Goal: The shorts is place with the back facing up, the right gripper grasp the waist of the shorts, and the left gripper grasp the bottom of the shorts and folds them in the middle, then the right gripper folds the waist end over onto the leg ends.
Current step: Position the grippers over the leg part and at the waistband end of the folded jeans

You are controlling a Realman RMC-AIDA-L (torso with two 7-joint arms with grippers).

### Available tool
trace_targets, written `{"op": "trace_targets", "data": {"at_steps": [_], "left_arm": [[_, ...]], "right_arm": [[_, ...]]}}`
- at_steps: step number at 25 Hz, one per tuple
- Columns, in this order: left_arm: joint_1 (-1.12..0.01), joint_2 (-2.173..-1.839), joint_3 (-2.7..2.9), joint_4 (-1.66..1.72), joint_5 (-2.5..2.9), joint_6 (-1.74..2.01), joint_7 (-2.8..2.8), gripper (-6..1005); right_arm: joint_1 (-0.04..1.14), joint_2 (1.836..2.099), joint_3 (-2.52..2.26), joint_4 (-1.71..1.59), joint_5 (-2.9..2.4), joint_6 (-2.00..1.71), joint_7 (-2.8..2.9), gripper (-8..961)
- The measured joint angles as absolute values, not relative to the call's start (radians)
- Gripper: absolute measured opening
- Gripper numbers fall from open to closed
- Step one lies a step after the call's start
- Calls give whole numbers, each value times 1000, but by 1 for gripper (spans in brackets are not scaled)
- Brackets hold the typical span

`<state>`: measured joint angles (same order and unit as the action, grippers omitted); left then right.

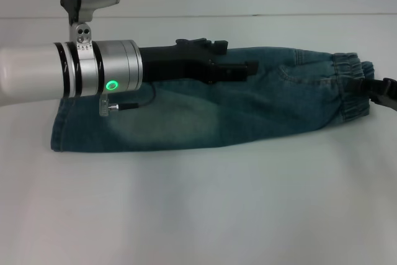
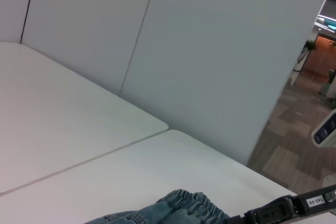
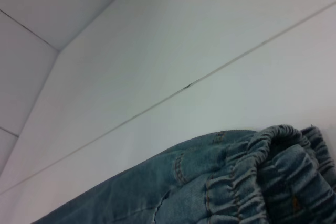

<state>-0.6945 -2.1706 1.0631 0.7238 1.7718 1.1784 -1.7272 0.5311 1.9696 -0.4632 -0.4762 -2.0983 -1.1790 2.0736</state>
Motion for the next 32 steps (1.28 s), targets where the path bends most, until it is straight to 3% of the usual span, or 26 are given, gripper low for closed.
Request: {"op": "trace_targets", "data": {"at_steps": [7, 12, 32], "left_arm": [[-695, -2171, 1063, 723, 1772, 1176, -1727, 908], [-697, -2171, 1063, 722, 1772, 1176, -1727, 902], [-696, -2171, 1063, 722, 1772, 1175, -1726, 880]], "right_arm": [[516, 1969, -463, -486, -2080, -1188, 2072, 457], [515, 1970, -463, -488, -2079, -1184, 2072, 283], [530, 1971, -471, -487, -2078, -1166, 2047, 90]]}}
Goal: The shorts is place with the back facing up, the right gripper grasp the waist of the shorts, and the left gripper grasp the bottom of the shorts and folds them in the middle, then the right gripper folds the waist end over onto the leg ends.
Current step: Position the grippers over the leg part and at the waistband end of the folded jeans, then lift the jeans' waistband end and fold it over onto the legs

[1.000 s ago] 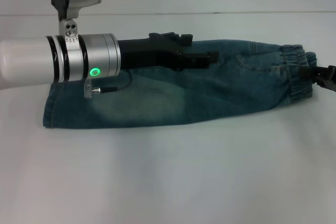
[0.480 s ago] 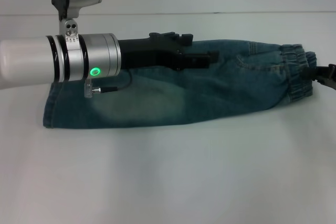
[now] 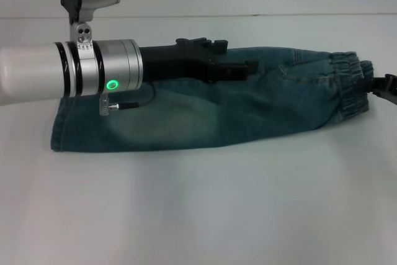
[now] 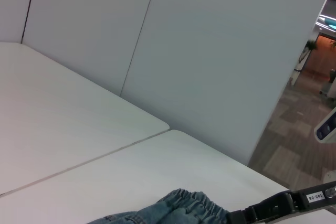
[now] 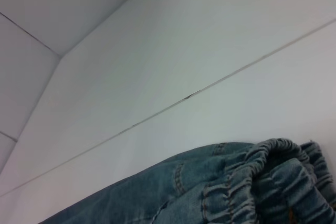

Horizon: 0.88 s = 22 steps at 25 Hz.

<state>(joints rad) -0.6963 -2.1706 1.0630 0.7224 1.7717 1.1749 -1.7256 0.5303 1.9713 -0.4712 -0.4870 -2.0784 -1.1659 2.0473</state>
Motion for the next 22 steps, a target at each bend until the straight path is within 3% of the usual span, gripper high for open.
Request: {"op": "trace_targets", "data": {"at_steps": [5, 14, 22], "left_arm": [[-693, -2171, 1063, 714, 1772, 1174, -1727, 874], [-688, -2172, 1063, 707, 1737, 1156, -1748, 864], [-707, -2175, 1079, 666, 1703, 1059, -1738, 713]], "right_arm": [[530, 1975, -466, -488, -2076, -1169, 2036, 32], [516, 1980, -464, -490, -2046, -1185, 1991, 31], [497, 1980, -463, -506, -2010, -1198, 1960, 32]]}}
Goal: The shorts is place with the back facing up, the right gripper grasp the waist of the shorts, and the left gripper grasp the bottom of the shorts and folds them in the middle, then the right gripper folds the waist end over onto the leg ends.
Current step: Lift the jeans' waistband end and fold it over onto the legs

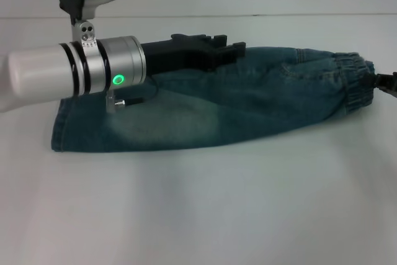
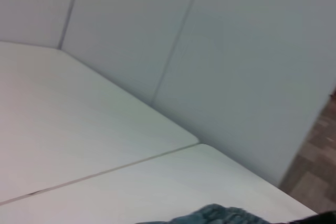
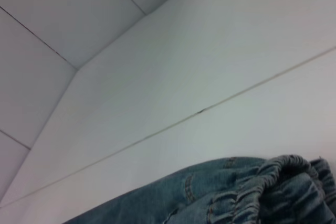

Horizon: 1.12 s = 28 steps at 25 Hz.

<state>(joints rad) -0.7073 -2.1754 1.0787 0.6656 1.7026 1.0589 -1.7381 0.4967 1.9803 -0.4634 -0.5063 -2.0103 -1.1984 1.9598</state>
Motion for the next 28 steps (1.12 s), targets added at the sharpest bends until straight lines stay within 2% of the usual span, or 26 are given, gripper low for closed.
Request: {"op": "trace_targets", "data": {"at_steps": [3, 9, 11, 17, 28], "left_arm": [[-722, -2175, 1124, 640, 1671, 994, -1738, 657], [-745, -2175, 1250, 618, 1613, 878, -1749, 456], [-764, -2175, 1351, 595, 1567, 787, -1750, 211], [-781, -2175, 1475, 588, 1526, 690, -1765, 14], [-777, -2175, 1574, 587, 1512, 580, -1783, 14]], "right_arm": [[493, 1980, -463, -513, -2005, -1200, 1950, 31], [497, 1971, -463, -517, -2001, -1206, 1942, 31], [501, 1969, -463, -518, -2001, -1207, 1942, 31], [512, 1968, -464, -529, -1999, -1219, 1942, 32], [561, 1968, -471, -544, -1999, -1244, 1946, 32]]}}
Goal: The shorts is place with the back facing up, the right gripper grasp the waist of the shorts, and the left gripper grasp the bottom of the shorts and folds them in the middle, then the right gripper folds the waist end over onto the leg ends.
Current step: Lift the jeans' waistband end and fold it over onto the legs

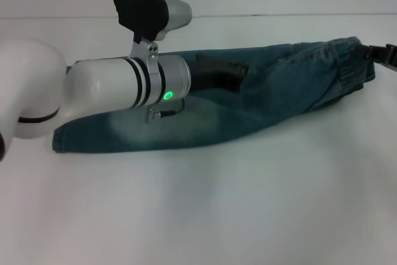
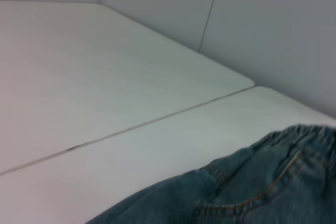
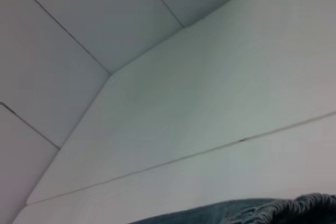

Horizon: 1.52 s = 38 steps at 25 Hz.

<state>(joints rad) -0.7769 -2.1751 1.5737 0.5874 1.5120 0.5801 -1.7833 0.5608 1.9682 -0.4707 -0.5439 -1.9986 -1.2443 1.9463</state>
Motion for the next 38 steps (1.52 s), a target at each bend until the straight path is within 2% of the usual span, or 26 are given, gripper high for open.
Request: {"op": "trace_targets", "data": {"at_steps": [17, 29, 38], "left_arm": [[-794, -2175, 1750, 577, 1456, 354, -1836, 15], [-848, -2175, 1988, 534, 1434, 173, -1978, 15], [-852, -2175, 2000, 552, 1416, 251, -1987, 16]], "right_arm": [[646, 1975, -476, -568, -1999, -1297, 1951, 32], [685, 1982, -479, -626, -1999, -1356, 1970, 31], [698, 2005, -501, -738, -1999, -1381, 2018, 31]]}}
